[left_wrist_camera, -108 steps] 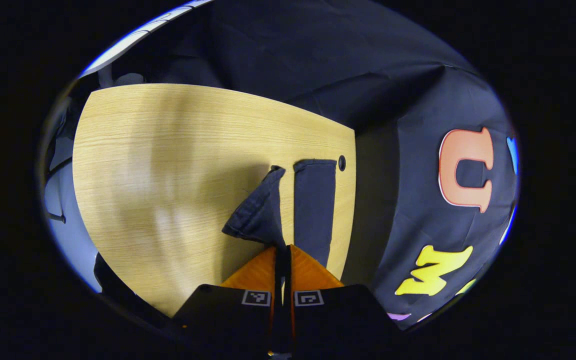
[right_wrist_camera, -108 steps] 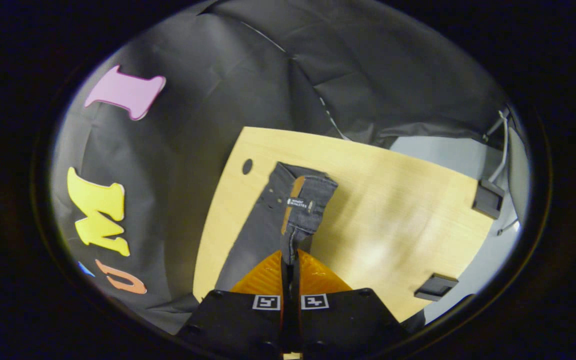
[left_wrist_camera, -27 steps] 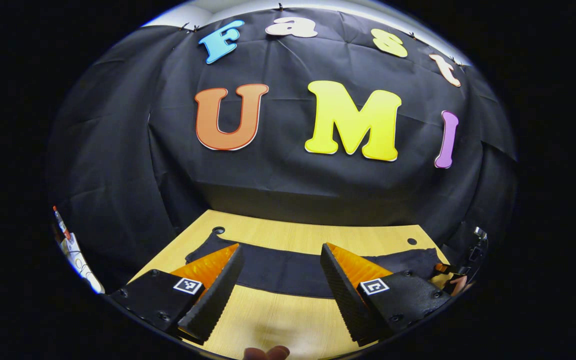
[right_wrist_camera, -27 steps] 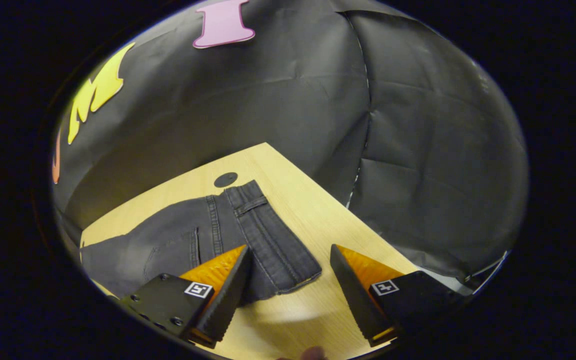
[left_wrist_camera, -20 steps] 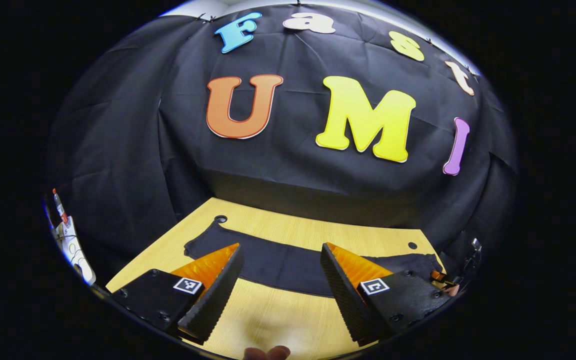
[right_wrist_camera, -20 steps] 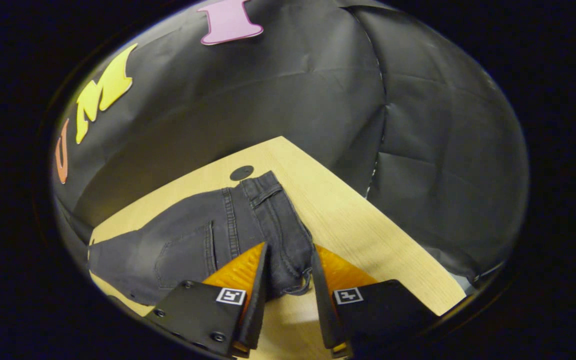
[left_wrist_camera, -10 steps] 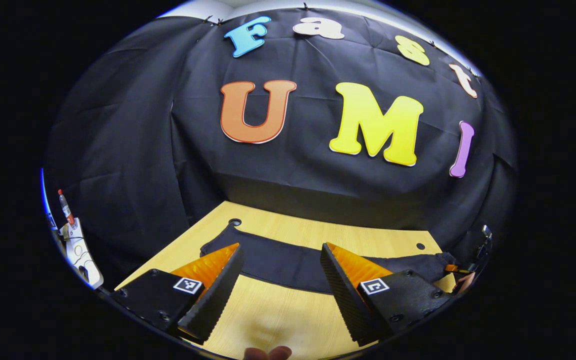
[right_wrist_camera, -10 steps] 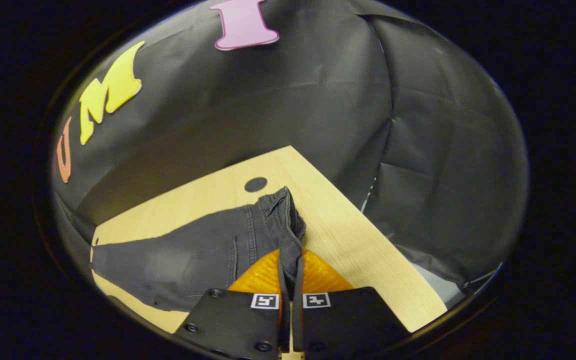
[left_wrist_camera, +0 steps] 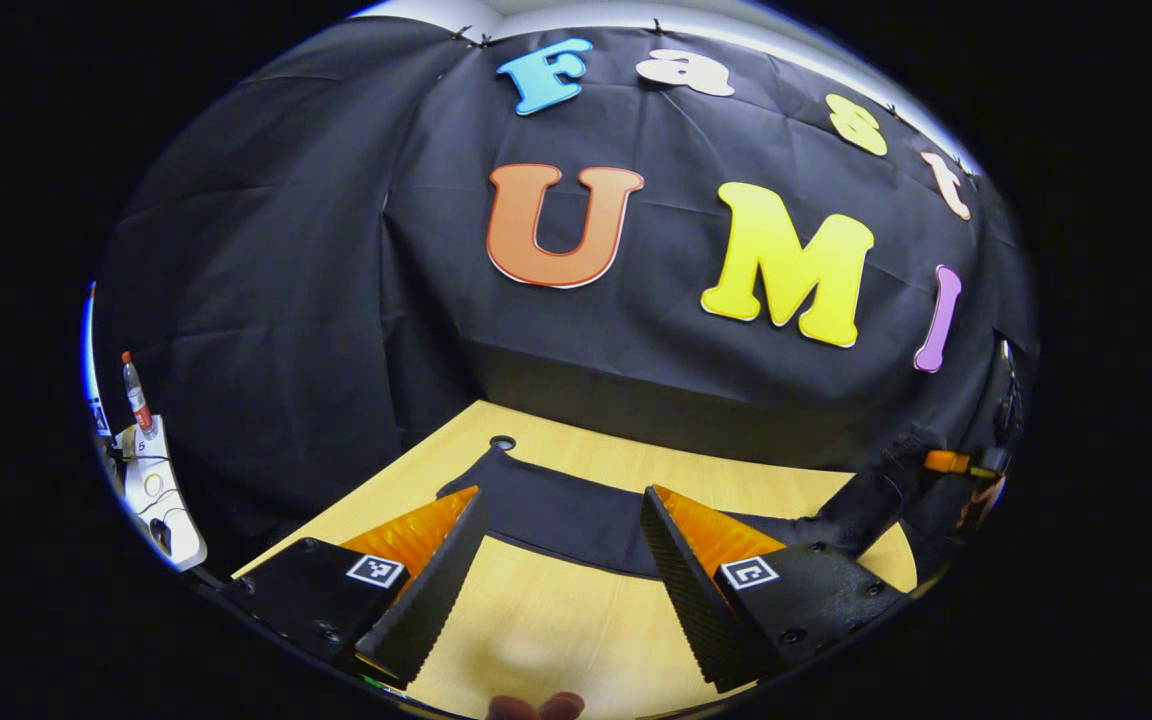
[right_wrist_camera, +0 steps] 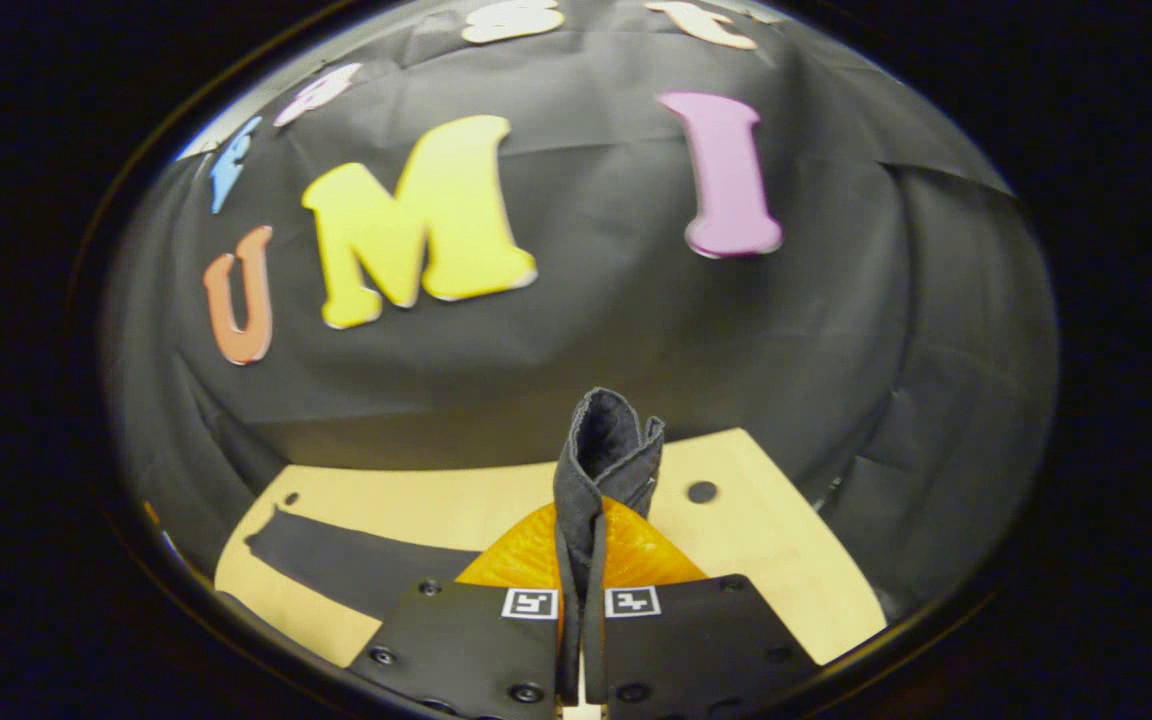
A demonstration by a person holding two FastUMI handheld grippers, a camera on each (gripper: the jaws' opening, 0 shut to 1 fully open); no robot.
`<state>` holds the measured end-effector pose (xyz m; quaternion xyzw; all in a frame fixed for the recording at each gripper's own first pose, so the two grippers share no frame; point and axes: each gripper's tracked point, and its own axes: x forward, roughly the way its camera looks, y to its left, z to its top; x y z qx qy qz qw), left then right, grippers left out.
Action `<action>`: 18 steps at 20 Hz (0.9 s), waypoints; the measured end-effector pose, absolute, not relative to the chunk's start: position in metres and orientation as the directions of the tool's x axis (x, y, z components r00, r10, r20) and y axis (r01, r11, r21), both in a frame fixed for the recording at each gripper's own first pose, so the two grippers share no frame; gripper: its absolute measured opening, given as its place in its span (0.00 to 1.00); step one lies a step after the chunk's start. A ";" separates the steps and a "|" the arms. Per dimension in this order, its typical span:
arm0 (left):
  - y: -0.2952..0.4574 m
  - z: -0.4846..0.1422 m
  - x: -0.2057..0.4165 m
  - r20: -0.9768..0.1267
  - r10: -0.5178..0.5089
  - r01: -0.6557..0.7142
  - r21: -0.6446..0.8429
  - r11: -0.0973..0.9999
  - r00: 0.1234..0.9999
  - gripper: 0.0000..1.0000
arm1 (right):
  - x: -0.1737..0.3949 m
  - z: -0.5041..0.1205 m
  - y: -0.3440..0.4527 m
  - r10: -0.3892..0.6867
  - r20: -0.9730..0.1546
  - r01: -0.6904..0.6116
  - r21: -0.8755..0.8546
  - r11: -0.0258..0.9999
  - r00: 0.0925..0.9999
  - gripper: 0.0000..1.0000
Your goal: Grasp the waist and the cuffs of the jeans and fold them to make the two legs overlap; first hold the waist and fold one-third of the jeans toward the cuffs, then hold the cuffs and fold the remaining one-third in the same direction to finish folding.
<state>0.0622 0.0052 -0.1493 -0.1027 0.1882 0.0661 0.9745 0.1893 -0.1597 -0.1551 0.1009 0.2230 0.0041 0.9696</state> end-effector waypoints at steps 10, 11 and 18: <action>0.118 -0.151 0.007 -0.383 0.210 -0.306 -0.210 0.929 0.900 0.99 | 0.190 -0.258 0.108 0.268 -0.551 -0.241 0.123 0.963 0.790 0.03; 0.126 -0.153 -0.001 -0.390 0.220 -0.315 -0.201 0.927 0.894 0.99 | 0.185 -0.275 0.120 0.266 -0.576 -0.252 0.107 0.962 0.773 0.03; 0.178 -0.160 -0.037 -0.415 0.281 -0.386 -0.195 0.902 0.865 0.99 | 0.175 -0.382 0.163 0.171 -0.721 -0.306 -0.059 0.950 0.671 0.00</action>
